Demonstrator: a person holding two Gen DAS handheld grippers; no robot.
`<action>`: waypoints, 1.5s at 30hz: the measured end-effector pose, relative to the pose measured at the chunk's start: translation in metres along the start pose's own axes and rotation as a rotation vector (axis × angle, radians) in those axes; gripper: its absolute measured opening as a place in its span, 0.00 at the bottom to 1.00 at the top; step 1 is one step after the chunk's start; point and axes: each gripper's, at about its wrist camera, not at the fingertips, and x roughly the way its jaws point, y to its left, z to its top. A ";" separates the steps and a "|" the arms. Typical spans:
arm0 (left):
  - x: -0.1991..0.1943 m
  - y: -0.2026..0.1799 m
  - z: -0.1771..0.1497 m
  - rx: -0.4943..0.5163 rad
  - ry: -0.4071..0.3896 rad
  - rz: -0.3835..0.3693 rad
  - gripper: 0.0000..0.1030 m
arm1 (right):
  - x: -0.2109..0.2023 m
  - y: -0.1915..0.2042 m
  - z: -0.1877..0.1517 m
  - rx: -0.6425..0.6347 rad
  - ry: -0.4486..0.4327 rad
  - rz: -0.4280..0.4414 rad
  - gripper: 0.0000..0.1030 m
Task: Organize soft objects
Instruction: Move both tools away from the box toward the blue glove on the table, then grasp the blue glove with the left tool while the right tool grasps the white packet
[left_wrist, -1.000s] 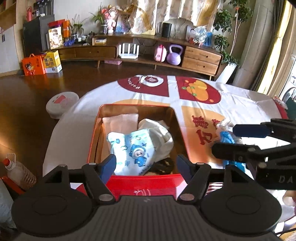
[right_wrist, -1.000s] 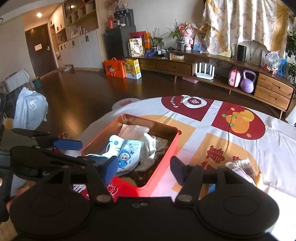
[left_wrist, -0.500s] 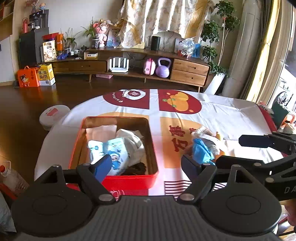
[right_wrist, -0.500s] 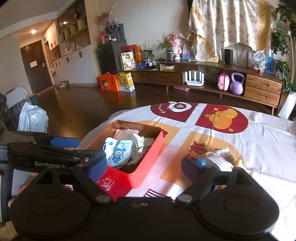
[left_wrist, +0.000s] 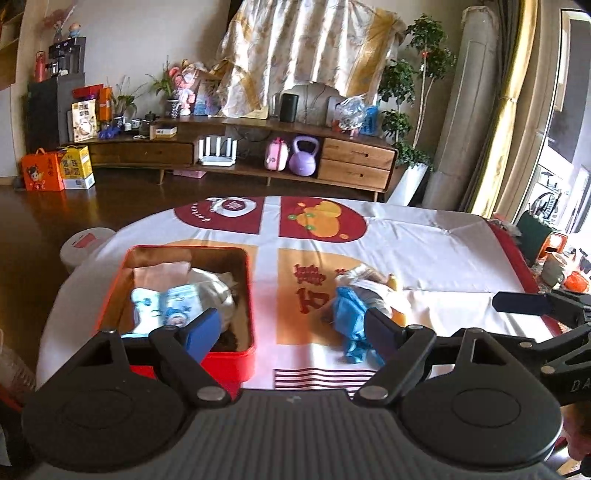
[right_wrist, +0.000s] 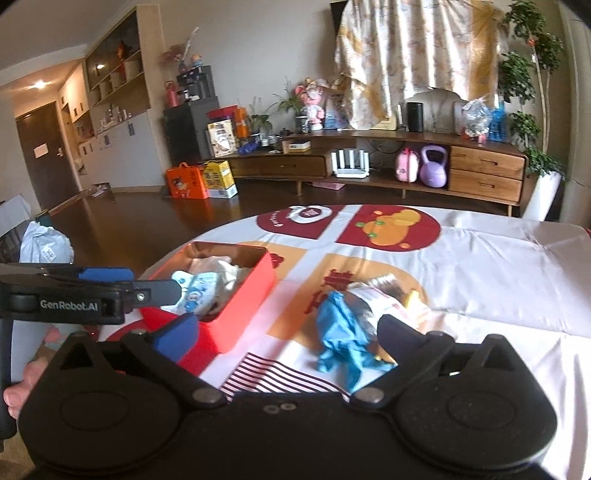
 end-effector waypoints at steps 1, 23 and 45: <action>0.002 -0.003 0.000 -0.002 0.000 -0.007 0.83 | 0.000 -0.003 -0.002 0.004 0.001 -0.006 1.00; 0.079 -0.052 -0.006 0.037 0.068 -0.073 0.92 | 0.016 -0.083 -0.007 0.049 0.038 -0.113 1.00; 0.174 -0.054 -0.015 0.110 0.154 -0.099 0.92 | 0.134 -0.110 0.026 -0.008 0.159 -0.033 0.96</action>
